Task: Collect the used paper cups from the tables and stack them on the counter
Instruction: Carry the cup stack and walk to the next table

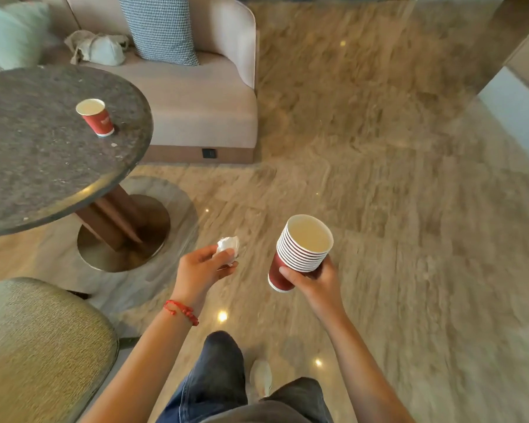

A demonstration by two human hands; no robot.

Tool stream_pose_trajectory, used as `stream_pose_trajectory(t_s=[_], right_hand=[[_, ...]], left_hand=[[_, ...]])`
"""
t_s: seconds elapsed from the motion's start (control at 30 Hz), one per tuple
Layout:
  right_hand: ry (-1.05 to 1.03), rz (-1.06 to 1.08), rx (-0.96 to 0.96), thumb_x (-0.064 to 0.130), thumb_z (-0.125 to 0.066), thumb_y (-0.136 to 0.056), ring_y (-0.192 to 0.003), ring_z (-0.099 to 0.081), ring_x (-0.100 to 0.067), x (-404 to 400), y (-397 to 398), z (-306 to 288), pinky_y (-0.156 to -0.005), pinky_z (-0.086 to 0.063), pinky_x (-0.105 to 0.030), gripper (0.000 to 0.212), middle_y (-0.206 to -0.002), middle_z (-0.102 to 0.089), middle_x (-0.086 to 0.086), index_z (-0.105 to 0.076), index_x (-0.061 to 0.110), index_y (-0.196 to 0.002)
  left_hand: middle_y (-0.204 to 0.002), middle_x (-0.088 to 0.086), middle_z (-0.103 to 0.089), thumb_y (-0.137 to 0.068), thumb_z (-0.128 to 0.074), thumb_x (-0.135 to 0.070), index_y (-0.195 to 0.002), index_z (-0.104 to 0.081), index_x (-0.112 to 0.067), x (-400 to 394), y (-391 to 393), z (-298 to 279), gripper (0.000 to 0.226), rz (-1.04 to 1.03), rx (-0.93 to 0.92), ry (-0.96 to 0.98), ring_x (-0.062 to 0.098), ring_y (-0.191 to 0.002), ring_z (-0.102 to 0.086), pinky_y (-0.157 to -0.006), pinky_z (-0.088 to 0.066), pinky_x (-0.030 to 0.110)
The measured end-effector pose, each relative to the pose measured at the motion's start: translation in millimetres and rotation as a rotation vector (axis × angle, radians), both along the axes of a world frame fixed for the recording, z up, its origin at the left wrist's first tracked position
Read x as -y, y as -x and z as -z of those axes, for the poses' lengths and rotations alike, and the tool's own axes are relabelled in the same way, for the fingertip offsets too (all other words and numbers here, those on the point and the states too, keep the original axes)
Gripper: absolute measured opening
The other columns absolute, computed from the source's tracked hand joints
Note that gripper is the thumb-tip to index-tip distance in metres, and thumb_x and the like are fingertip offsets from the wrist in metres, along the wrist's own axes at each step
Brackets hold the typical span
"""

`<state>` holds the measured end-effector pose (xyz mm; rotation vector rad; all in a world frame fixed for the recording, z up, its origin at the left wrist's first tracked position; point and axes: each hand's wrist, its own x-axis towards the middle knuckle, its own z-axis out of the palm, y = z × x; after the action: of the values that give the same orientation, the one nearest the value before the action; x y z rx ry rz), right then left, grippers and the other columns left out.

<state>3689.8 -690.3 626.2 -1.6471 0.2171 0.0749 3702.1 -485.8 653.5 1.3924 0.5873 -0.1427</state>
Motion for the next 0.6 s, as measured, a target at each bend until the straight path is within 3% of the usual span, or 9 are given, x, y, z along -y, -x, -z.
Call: stream_pose_trajectory(t_s=[0.13,0.37,0.47,0.6], right_hand=[[0.008,-0.016,-0.027,0.044,-0.082,-0.050,-0.095,-0.065,-0.004,-9,-70,8,-0.070,-0.049,-0.012,0.069,-0.102,-0.070,0.011,-0.058,0.025,-0.112],[0.004,-0.065,-0.018,0.038,-0.083,-0.054,-0.101,-0.065,-0.010,-48,-206,17,-0.080,-0.052,-0.023,0.070,-0.107,-0.069,0.006,-0.056,0.021,-0.116],[0.019,-0.082,-0.047,0.043,-0.083,-0.052,-0.101,-0.065,-0.009,-64,-262,-30,-0.077,-0.052,-0.020,0.074,-0.107,-0.069,0.006,-0.056,0.020,-0.117],[0.010,-0.121,-0.039,0.045,-0.083,-0.053,-0.103,-0.063,-0.006,-83,-329,-43,-0.078,-0.052,-0.017,0.078,-0.111,-0.067,0.007,-0.054,0.021,-0.122]], left_hand=[[-0.066,-0.008,-0.072,-0.081,-0.067,-0.012,-0.076,-0.071,-0.011,-10,-61,11,0.006,-0.038,-0.041,-0.008,0.010,-0.063,-0.069,-0.055,-0.054,0.019],[-0.070,0.003,-0.070,-0.080,-0.067,-0.007,-0.077,-0.070,-0.004,-44,-192,18,0.005,-0.071,-0.036,0.030,0.011,-0.062,-0.068,-0.055,-0.054,0.018],[-0.068,0.005,-0.069,-0.080,-0.067,-0.006,-0.077,-0.070,-0.003,-64,-245,-30,0.004,-0.092,-0.024,0.064,0.010,-0.059,-0.067,-0.055,-0.053,0.018],[-0.075,0.009,-0.066,-0.081,-0.066,-0.006,-0.079,-0.069,-0.003,-86,-304,-41,0.005,-0.108,-0.005,0.047,0.010,-0.059,-0.065,-0.056,-0.053,0.018]])
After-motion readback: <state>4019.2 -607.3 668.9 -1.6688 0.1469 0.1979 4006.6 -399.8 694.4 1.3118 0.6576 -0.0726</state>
